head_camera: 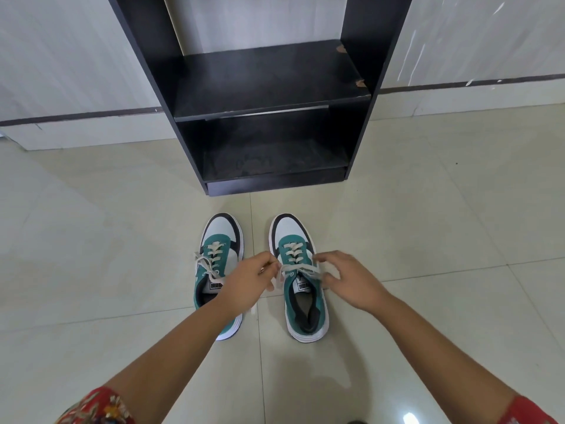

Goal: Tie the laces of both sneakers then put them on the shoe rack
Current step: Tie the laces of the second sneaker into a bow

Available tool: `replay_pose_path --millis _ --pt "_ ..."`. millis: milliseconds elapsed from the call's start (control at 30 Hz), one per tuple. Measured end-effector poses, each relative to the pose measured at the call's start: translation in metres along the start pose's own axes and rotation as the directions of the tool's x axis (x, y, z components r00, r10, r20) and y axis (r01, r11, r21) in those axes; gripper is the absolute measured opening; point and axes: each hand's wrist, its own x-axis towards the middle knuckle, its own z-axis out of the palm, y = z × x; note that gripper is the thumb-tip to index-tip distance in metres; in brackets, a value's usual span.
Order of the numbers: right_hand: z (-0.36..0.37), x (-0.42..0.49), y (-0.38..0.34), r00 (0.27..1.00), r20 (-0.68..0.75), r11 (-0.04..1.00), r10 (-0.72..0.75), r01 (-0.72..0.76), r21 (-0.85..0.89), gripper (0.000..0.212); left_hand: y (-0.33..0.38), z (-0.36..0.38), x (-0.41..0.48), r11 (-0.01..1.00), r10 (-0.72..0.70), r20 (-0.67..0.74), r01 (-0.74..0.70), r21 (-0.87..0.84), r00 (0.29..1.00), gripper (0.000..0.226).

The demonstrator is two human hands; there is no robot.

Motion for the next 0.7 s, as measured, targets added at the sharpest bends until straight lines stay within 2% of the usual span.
replay_pose_path --millis 100,233,333,400,467,533,567,600,633,667,700 --pt "0.005 -0.002 -0.017 1.0 -0.002 0.999 -0.006 0.006 -0.035 0.025 0.001 0.001 0.004 0.997 -0.028 -0.031 0.025 -0.076 0.999 0.02" --pt "0.005 -0.002 -0.005 0.996 0.002 0.994 0.093 -0.093 0.051 0.041 0.004 0.002 0.005 0.969 -0.035 -0.035 0.025 -0.244 0.999 0.02" --pt "0.015 0.001 -0.001 0.991 -0.037 0.988 0.13 -0.126 0.089 0.022 0.009 0.003 0.005 0.925 -0.041 -0.021 0.03 -0.38 0.999 0.019" --pt "0.017 0.004 0.001 0.988 -0.018 0.968 0.154 -0.147 0.201 0.019 0.011 0.003 0.005 0.917 -0.029 -0.038 0.011 -0.399 0.999 0.018" --pt "0.009 0.005 0.006 0.984 -0.024 0.953 0.177 -0.165 0.256 0.026 0.007 0.002 0.006 0.969 0.006 -0.154 -0.044 -0.245 0.988 0.016" --pt "-0.007 0.005 0.015 0.964 -0.102 0.956 0.246 -0.223 0.193 0.026 -0.001 -0.004 0.006 0.993 0.081 -0.287 -0.053 0.105 0.955 0.017" --pt "-0.015 0.005 0.021 0.946 -0.153 0.958 0.285 -0.276 0.081 0.021 -0.006 -0.008 0.006 0.948 0.108 -0.303 -0.007 0.317 0.947 0.019" --pt "-0.02 0.005 0.027 0.932 -0.176 0.938 0.317 -0.336 -0.091 0.013 -0.01 -0.011 0.006 0.852 0.102 -0.265 0.053 0.521 0.959 0.02" --pt "-0.023 0.005 0.031 0.927 -0.158 0.889 0.341 -0.373 -0.266 0.007 -0.013 -0.012 0.006 0.706 0.051 -0.188 0.097 0.701 0.981 0.021" --pt "-0.022 0.005 0.033 0.92 -0.095 0.821 0.38 -0.383 -0.423 0.016 -0.016 -0.011 0.006 0.567 -0.009 -0.11 0.095 0.818 0.994 0.024" --pt "-0.017 0.006 0.033 0.912 -0.018 0.773 0.41 -0.358 -0.523 0.027 -0.018 -0.007 0.007 0.505 -0.035 -0.051 0.061 0.861 0.998 0.028"
